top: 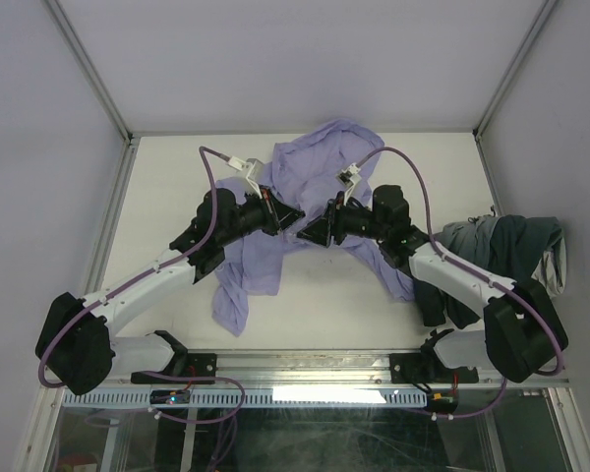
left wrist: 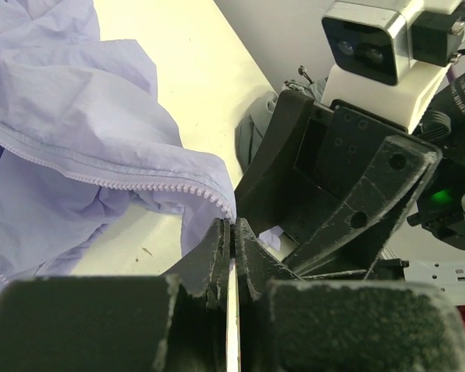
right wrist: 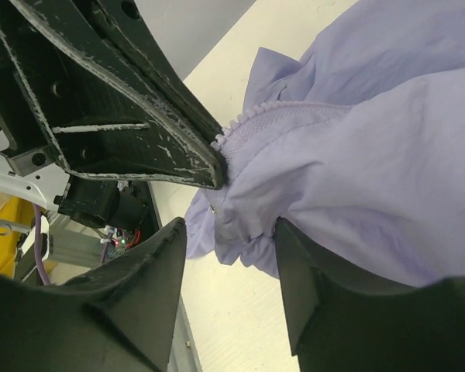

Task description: Zip up the jacket

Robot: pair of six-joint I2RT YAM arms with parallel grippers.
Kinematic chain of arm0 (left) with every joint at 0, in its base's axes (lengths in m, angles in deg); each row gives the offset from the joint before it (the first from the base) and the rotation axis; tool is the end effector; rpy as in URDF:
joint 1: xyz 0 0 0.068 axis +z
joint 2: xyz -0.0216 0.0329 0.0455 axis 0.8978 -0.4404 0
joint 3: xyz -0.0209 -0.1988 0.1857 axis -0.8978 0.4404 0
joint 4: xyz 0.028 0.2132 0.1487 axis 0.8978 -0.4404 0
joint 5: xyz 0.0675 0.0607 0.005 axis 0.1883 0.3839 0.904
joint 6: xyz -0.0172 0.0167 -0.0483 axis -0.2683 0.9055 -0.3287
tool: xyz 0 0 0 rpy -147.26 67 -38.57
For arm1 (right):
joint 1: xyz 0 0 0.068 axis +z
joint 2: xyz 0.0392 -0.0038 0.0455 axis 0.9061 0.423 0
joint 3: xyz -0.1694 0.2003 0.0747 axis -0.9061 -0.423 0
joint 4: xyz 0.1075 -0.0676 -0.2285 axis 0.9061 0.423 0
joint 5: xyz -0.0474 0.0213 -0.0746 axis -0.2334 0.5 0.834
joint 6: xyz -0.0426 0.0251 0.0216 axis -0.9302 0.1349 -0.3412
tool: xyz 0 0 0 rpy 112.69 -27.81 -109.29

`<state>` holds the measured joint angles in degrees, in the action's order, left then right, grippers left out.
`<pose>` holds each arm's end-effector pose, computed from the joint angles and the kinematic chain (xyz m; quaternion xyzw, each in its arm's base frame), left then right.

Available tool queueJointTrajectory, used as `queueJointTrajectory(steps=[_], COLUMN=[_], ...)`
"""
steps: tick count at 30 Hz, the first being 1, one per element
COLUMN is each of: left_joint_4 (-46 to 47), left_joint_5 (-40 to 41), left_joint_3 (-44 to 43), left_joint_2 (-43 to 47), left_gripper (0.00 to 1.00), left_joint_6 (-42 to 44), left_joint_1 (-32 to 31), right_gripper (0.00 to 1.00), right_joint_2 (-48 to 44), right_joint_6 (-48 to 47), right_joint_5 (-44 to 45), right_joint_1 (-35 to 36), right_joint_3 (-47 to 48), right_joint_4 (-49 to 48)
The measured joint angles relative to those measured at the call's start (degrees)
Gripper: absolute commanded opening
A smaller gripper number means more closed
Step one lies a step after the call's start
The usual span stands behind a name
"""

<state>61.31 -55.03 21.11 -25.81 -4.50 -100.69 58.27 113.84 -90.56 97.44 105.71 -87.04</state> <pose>0.2234 -0.1790 0.2946 0.1016 0.7623 -0.4501 0.4539 0.2330 0.1748 0.2710 -0.2490 0.7206 0.5154 0.3914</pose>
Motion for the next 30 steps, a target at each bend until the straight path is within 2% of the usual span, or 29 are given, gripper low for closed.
queueJointTrajectory(steps=[8, 10, 13, 22, 26, 30], left_joint_4=[0.37, 0.59, 0.81, -2.86, -5.33, -6.54], left_joint_5=[-0.02, -0.04, -0.04, 1.84, 3.08, 2.75], left_joint_3=[0.0, 0.0, 0.0, 0.04, 1.92, 4.22], left_joint_2=[0.0, 0.0, 0.0, 2.71, 7.82, 11.08], left_gripper=[0.0, 0.0, 0.0, 0.5, 0.63, 0.68], left_joint_6=[-0.07, -0.07, -0.11, 2.54, 5.33, 8.17], left_joint_1=[-0.26, -0.37, -0.39, -0.37, -0.37, -0.37], right_gripper=[0.33, 0.23, 0.0, 0.0, 0.0, 0.0], right_joint_2=[2.19, 2.54, 2.84, 2.86, 2.86, 2.84], right_joint_6=[-0.26, -0.2, -0.09, -0.02, 0.07, 0.22], right_joint_5=[-1.31, -1.62, -2.14, -2.8, -3.56, -3.74], right_joint_1=[0.02, 0.02, 0.02, -0.02, -0.39, -0.59], right_joint_3=[0.0, 0.0, 0.0, 0.0, 0.02, 0.04], right_joint_4=[-2.16, -2.73, -3.54, -4.24, -4.24, -4.24])
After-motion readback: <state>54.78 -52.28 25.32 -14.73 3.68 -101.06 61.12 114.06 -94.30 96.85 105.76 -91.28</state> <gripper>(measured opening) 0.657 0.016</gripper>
